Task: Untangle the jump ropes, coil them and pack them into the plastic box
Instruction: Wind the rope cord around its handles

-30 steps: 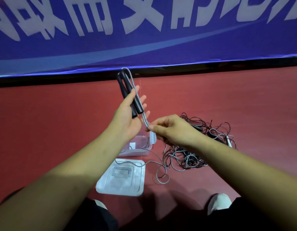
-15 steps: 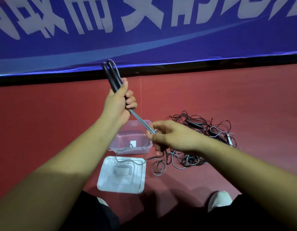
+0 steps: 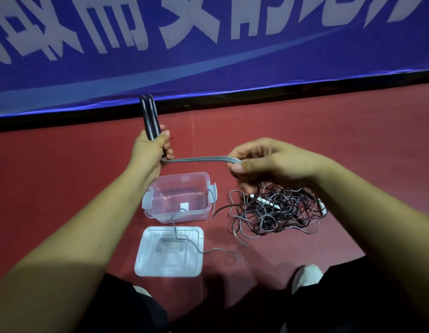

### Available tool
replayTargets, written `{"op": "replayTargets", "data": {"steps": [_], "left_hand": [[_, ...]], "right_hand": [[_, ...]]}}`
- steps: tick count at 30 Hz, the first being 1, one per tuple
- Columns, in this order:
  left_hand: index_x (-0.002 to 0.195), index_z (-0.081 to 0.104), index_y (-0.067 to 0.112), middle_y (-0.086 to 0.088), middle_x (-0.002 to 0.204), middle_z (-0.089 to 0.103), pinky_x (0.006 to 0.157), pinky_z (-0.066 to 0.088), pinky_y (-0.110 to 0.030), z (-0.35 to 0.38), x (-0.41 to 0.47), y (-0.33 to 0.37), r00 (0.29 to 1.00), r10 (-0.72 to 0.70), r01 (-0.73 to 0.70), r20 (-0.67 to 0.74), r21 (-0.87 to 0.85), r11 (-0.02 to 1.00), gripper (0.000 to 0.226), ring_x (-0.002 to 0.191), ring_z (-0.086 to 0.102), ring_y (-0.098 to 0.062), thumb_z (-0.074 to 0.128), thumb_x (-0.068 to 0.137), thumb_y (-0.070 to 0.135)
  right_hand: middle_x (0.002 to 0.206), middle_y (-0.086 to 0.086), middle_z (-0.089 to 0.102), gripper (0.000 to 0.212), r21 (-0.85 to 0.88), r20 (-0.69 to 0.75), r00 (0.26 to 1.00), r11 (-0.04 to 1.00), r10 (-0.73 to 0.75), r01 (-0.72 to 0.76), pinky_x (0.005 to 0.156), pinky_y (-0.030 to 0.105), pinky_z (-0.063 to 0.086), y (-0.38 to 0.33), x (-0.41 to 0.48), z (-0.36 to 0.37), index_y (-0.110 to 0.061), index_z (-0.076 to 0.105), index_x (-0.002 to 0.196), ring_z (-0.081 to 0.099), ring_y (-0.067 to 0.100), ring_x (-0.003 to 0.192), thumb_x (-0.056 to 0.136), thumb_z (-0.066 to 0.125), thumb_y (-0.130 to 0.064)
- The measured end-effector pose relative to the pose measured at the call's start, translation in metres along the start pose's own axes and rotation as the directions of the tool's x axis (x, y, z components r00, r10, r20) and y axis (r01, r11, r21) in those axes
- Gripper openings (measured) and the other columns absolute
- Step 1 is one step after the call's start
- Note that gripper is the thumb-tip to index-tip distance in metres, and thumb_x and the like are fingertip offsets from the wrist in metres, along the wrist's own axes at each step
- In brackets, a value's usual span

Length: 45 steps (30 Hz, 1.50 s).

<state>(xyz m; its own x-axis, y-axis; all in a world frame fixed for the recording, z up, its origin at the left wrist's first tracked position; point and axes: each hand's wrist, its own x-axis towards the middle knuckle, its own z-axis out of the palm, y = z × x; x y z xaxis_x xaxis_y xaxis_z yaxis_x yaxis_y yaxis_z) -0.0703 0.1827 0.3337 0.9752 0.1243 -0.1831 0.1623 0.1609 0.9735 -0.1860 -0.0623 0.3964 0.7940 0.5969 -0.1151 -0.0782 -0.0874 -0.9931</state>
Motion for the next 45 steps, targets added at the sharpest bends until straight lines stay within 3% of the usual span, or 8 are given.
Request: {"op": "replayTargets", "data": {"steps": [6,12,18,24,31,35,38,45], "left_hand": [[0.106,0.059,0.016,0.0,0.058,0.044,0.04,0.04,-0.021,0.015,-0.02,-0.012,0.962,-0.139,0.06,0.234,0.314,0.947,0.016,0.045,0.041,-0.01,0.058,0.096,0.004],[0.116,0.058,0.012,-0.003,0.058,0.048,0.036,0.023,-0.016,0.024,-0.046,-0.018,0.79,-0.4,0.169,0.464,0.463,0.87,0.02,0.041,0.034,-0.009,0.059,0.097,0.008],[0.123,0.059,0.019,0.003,0.058,0.03,0.044,0.012,-0.02,0.032,-0.063,-0.005,0.607,-0.461,0.244,0.647,0.4,0.883,0.069,0.043,0.022,-0.006,0.051,0.076,0.068],[0.12,0.053,0.008,0.003,0.059,0.031,0.046,0.02,-0.023,0.034,-0.067,-0.007,0.612,-0.465,-0.043,0.639,0.615,0.788,0.053,0.051,0.023,-0.012,0.059,0.087,0.049],[0.109,0.052,0.005,0.0,0.064,0.042,0.05,0.033,-0.024,0.043,-0.09,-0.013,0.461,-0.64,-0.27,0.614,0.785,0.558,0.042,0.053,0.037,-0.017,0.049,0.099,0.046],[0.101,0.058,0.026,0.014,0.066,0.05,0.058,0.039,-0.016,0.049,-0.103,-0.005,0.469,-0.422,-0.565,0.776,0.631,0.532,0.015,0.056,0.044,-0.003,0.057,0.096,0.04],[0.098,0.051,0.044,0.026,0.066,0.055,0.057,0.035,-0.016,0.047,-0.103,0.002,0.526,-0.143,-0.667,0.838,0.512,0.541,0.013,0.058,0.044,0.002,0.061,0.09,0.044],[0.116,0.044,0.037,0.007,0.063,0.052,0.052,0.04,-0.024,0.04,-0.077,0.006,0.767,0.158,-0.423,0.622,0.305,0.853,0.035,0.053,0.044,-0.012,0.063,0.086,0.04]], "right_hand": [[0.049,0.003,0.034,0.01,0.01,-0.289,0.95,0.992,-0.114,0.122,0.044,0.023,0.017,-0.006,-0.011,-0.022,-0.003,0.065,0.083,0.025,0.012,0.043,0.084,0.064,-0.013],[0.05,0.003,0.032,0.013,-0.087,-0.527,0.841,0.992,-0.122,0.09,0.046,0.023,0.019,-0.005,-0.017,-0.038,-0.002,0.068,0.081,0.024,0.013,0.046,0.091,0.061,-0.006],[0.046,-0.004,0.036,0.013,-0.112,-0.662,0.746,0.994,-0.067,-0.01,0.044,0.02,0.023,-0.003,-0.02,-0.058,0.0,0.07,0.082,0.027,0.011,0.043,0.091,0.062,-0.006],[0.041,-0.012,0.045,0.011,-0.337,-0.672,0.733,0.925,-0.107,-0.174,0.045,0.019,0.029,-0.001,-0.018,-0.061,-0.006,0.074,0.083,0.036,0.004,0.04,0.089,0.069,-0.014],[0.067,-0.004,0.066,0.013,-0.605,-0.554,0.799,0.773,-0.236,-0.191,0.059,0.02,0.042,0.0,-0.004,-0.054,-0.011,0.078,0.089,0.051,-0.003,0.056,0.086,0.075,-0.023],[0.048,-0.018,0.058,0.003,-0.52,-0.574,0.794,0.838,-0.2,-0.164,0.051,0.007,0.036,0.003,0.0,-0.058,-0.015,0.076,0.086,0.05,-0.006,0.047,0.086,0.074,-0.018],[0.053,-0.001,0.055,0.016,-0.356,-0.593,0.804,0.912,-0.051,-0.205,0.052,0.02,0.034,0.018,0.002,-0.065,-0.02,0.076,0.074,0.044,0.011,0.049,0.086,0.072,-0.012],[0.052,0.001,0.042,0.016,-0.125,-0.405,0.882,0.941,0.241,-0.314,0.05,0.024,0.022,0.035,0.009,-0.057,-0.006,0.075,0.082,0.03,0.014,0.047,0.091,0.067,-0.016]]}}
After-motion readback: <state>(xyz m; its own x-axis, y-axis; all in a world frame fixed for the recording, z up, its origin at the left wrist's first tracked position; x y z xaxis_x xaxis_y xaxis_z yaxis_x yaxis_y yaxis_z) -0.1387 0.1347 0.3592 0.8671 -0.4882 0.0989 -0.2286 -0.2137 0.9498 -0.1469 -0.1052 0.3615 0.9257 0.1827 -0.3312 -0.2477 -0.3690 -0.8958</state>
